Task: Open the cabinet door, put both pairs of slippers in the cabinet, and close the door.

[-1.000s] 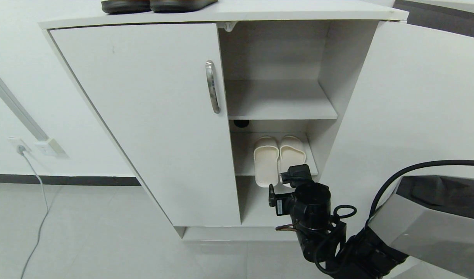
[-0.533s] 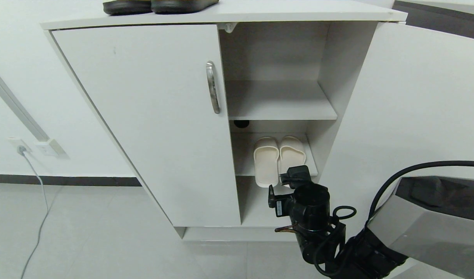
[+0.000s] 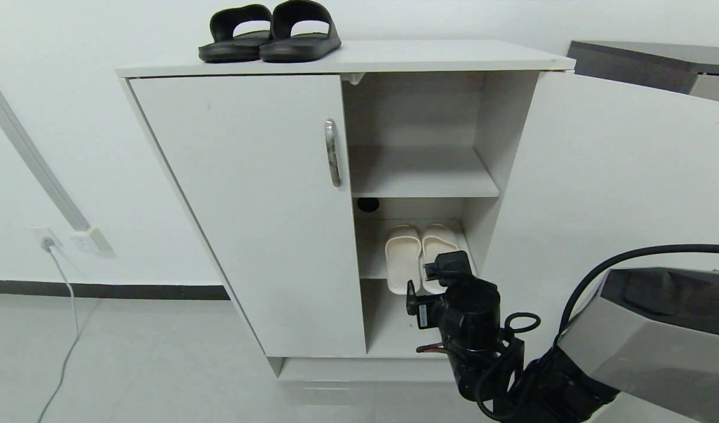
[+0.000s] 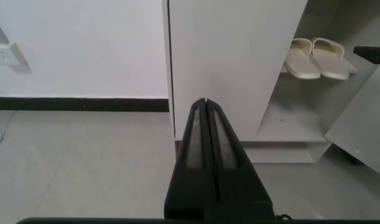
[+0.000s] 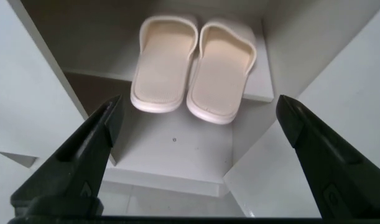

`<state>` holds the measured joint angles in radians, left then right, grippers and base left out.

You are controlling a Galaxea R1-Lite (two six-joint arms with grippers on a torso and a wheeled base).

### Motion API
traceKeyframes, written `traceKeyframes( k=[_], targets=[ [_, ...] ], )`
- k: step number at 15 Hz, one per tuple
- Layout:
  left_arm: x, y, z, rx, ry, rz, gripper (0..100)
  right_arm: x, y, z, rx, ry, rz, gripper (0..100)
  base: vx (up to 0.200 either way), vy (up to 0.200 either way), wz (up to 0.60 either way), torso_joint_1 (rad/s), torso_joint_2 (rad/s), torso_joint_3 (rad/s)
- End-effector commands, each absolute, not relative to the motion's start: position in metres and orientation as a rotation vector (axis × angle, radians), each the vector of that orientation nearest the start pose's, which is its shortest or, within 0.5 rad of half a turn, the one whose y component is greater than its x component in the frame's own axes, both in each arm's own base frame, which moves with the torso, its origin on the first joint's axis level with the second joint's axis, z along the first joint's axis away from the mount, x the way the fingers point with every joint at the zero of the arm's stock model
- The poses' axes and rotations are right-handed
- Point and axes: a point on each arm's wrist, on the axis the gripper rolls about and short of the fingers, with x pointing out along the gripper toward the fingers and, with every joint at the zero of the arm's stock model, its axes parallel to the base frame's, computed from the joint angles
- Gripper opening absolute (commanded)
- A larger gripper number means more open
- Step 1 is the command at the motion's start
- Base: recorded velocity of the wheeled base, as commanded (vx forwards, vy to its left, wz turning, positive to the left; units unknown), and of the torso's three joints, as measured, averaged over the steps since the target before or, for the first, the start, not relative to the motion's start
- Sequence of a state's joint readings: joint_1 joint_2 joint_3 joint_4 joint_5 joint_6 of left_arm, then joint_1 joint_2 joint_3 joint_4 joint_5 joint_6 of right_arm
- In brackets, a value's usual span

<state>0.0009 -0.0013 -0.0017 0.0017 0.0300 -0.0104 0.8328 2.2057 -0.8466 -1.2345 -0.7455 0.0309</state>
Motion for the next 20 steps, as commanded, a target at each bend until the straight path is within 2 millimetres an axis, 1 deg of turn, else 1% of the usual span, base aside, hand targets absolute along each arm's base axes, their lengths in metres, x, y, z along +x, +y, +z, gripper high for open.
traceKeyframes(
  k=[1,6,16,20],
  targets=[
    [-0.0229,0.0007,0.0757,-0.011,0.0,0.032,0,0.2699,0.2741,0.074,-0.059,0.09,0.086,100,0.0,0.0,0.0,0.0,0.0,0.0],
    [-0.0229,0.0007,0.0757,-0.011,0.0,0.032,0,0.2696,0.2738,0.0728,-0.06,0.093,0.086,100,0.0,0.0,0.0,0.0,0.0,0.0],
    [-0.0229,0.0007,0.0757,-0.011,0.0,0.029,0,0.2666,0.2705,0.0689,-0.07,0.1,0.086,100,0.0,0.2,0.0,0.005,0.0,0.004],
    [-0.0229,0.0006,0.0757,-0.011,0.0,0.031,0,0.2661,0.2692,0.0705,-0.067,0.08,0.087,100,0.0,0.2,0.0,0.0,0.0,0.001]
  ],
)
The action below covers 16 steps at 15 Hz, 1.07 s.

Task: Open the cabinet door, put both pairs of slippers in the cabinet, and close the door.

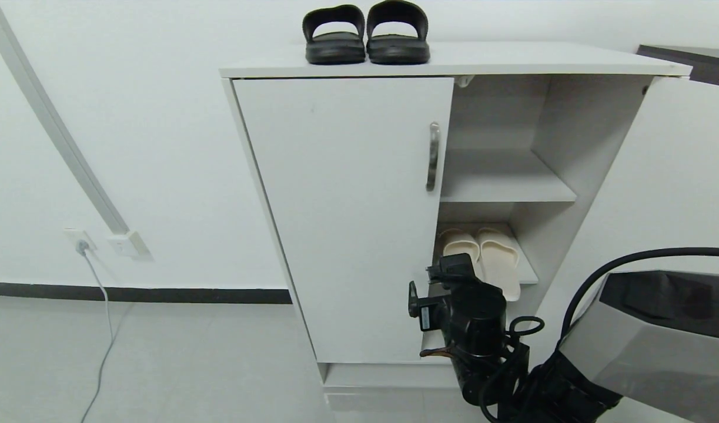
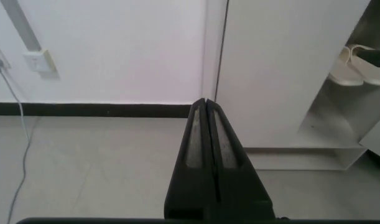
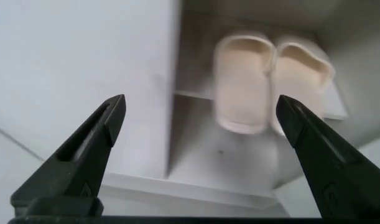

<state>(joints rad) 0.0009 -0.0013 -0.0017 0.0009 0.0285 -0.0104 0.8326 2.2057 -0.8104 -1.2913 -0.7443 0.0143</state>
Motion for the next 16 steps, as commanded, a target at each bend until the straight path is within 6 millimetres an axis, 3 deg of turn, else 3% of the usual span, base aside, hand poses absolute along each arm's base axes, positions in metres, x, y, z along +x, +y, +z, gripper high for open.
traceKeyframes(
  k=[1,5,16],
  targets=[
    [-0.0229,0.0006,0.0757,-0.011,0.0,0.031,0,0.2663,0.2678,0.0698,-0.07,0.076,0.086,100,0.0,0.2,0.0,0.002,0.0,0.007],
    [-0.0229,0.0006,0.0757,-0.011,0.0,0.031,0,0.2667,0.2634,0.069,-0.078,0.055,0.093,100,0.0,0.2,0.0,0.005,0.0,0.001],
    [-0.0229,0.0007,0.0757,-0.012,0.0,0.032,0,0.2678,0.261,0.073,-0.081,0.03,0.107,100,0.0,0.0,0.0,0.0,0.0,0.0]
  ],
)
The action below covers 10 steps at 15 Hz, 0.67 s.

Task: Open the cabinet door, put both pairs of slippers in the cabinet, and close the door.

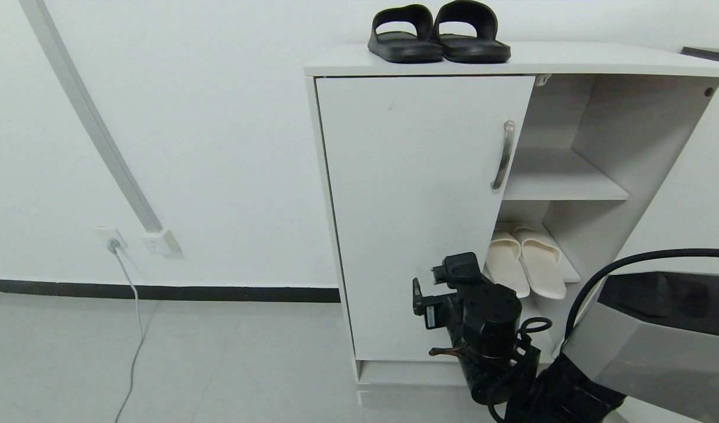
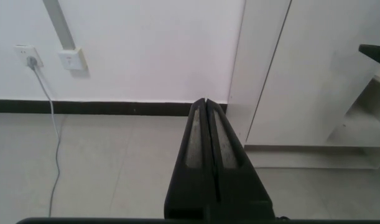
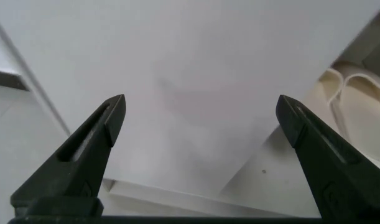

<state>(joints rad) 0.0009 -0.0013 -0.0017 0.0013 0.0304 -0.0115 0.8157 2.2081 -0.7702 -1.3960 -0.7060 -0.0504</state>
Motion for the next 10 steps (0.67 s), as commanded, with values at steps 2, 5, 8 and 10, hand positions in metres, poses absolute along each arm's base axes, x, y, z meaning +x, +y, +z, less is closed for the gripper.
traceKeyframes(
  k=[2,5,8,10],
  targets=[
    [-0.0229,0.0007,0.0757,-0.012,0.0,0.032,0,0.2687,0.2604,0.0724,-0.082,0.031,0.111,100,0.0,0.0,0.0,0.0,0.0,0.0],
    [-0.0229,0.0007,0.0757,-0.012,0.0,0.032,0,0.2684,0.2594,0.0708,-0.085,0.035,0.114,100,0.0,0.0,0.0,0.0,0.0,0.0],
    [-0.0229,0.0007,0.0757,-0.012,0.0,0.032,0,0.2687,0.2597,0.0696,-0.079,0.027,0.114,100,0.0,0.0,0.0,0.0,0.0,0.0],
    [-0.0229,0.0007,0.0757,-0.012,0.0,0.032,0,0.2685,0.2591,0.0693,-0.079,0.026,0.128,100,0.0,0.0,0.0,0.0,0.0,0.0]
  ],
)
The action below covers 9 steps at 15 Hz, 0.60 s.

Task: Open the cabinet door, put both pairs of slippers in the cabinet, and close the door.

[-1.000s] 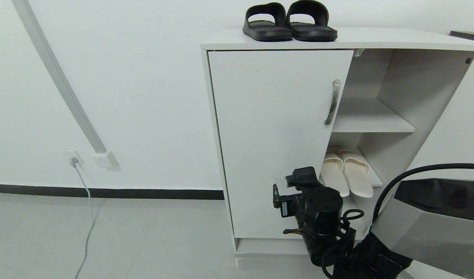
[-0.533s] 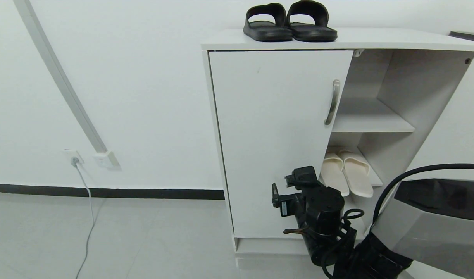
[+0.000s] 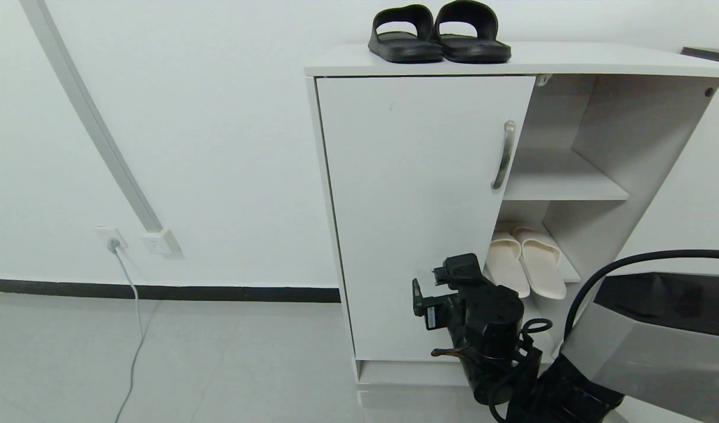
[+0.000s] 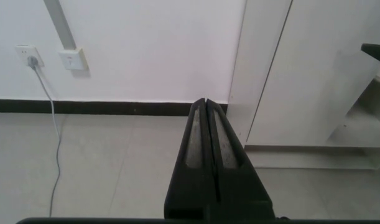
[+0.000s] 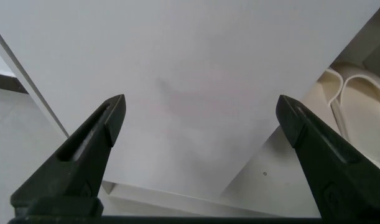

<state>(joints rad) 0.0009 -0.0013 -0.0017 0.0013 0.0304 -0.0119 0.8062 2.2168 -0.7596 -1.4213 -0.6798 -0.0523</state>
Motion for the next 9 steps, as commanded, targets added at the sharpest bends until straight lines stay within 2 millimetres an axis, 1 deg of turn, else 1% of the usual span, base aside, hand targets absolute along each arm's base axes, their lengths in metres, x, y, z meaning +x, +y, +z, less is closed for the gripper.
traceKeyframes(
  k=[1,2,3,5,9],
  targets=[
    [-0.0229,0.0007,0.0757,-0.012,0.0,0.032,0,0.2687,0.2593,0.0681,-0.089,0.028,0.13,100,0.0,0.0,0.0,0.0,0.0,0.0],
    [-0.0229,0.0007,0.0757,-0.012,0.0,0.031,0,0.2687,0.2593,0.0677,-0.093,0.028,0.13,100,0.0,0.0,0.0,0.0,0.0,0.0],
    [-0.0229,0.0007,0.0757,-0.012,0.0,0.032,0,0.2687,0.2593,0.0677,-0.093,0.028,0.13,100,0.0,0.0,0.0,0.002,-0.16,-0.168],
    [-0.0229,0.0007,0.0757,-0.012,0.0,0.032,0,0.2687,0.2593,0.0677,-0.095,0.027,0.13,100,0.0,0.0,0.0,0.01,-0.17,-0.312],
    [-0.0229,0.0007,0.0757,-0.012,0.0,0.032,0,0.2691,0.2589,0.0677,-0.093,0.028,0.128,100,0.0,0.0,0.0,0.042,-0.49,-0.364]
  ],
)
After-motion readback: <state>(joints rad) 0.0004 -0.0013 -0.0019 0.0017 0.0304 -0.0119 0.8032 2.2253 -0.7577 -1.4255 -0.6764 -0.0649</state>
